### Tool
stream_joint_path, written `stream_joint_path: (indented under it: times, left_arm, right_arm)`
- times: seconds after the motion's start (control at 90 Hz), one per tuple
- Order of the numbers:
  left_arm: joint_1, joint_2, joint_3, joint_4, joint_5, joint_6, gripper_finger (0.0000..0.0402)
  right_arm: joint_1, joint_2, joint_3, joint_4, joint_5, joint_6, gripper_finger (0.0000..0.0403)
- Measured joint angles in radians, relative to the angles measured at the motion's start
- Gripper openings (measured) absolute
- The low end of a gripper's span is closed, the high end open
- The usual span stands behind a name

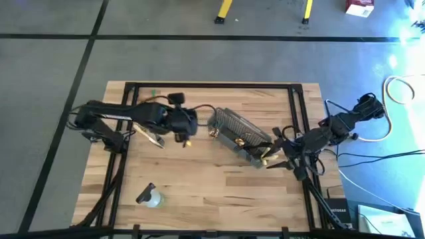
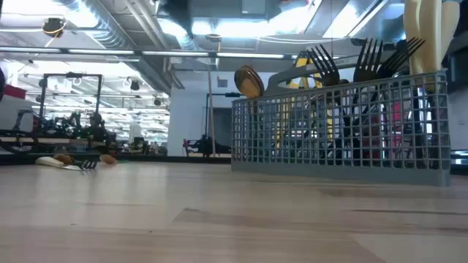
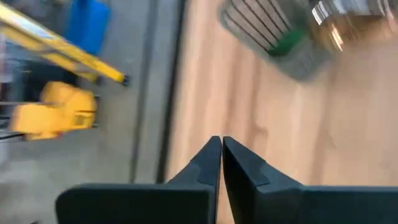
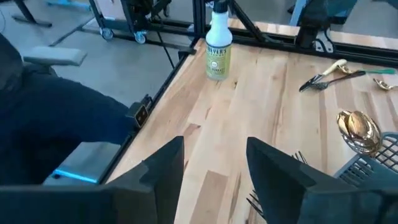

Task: Sort silverware
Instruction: Put the black fork into the cutlery rack

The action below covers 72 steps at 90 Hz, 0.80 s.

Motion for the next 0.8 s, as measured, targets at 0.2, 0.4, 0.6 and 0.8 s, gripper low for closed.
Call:
stream_joint_path:
  times: [0.2,0.4,0.6,0.8]
  left_arm:
    - [0.087,-0.252,-0.406,0.167,0.103,0.014,0.0]
    - [0.154,-0.376,-0.703,0.231,0.312,0.065,0.0]
    - [0.219,-0.331,-0.855,0.221,0.411,0.09,0.0003]
    - [0.251,-0.32,-0.867,0.256,0.412,0.183,0.0045]
  right_arm:
    - [0.0,0.056,0.0,0.016,-0.009,-0.03,0.0159]
    - [0.0,0.071,0.0,0.03,-0.001,-0.032,0.0159]
    - [0.0,0.071,0.0,0.037,0.009,-0.032,0.0159]
    - [0.0,0.071,0.0,0.032,0.008,-0.026,0.0159]
